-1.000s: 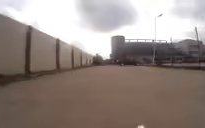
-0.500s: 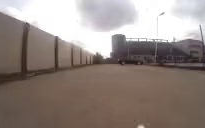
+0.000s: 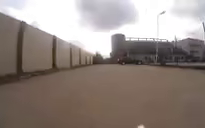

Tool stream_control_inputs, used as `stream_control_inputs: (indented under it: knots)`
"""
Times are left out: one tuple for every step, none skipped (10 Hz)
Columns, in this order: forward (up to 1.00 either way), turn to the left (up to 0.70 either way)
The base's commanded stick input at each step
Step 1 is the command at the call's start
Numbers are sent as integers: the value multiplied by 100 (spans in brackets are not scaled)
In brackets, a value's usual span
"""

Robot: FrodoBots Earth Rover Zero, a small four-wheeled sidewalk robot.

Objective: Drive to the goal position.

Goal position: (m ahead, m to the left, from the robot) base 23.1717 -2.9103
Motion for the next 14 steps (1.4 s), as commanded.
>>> stream_control_inputs:
  knots:
    - [70,0]
    - [70,0]
    - [70,0]
    - [70,0]
    - [70,0]
    - [70,0]
    - [70,0]
    - [70,0]
    - [70,0]
    - [70,0]
    - [70,0]
    - [70,0]
    - [70,0]
    - [70,0]
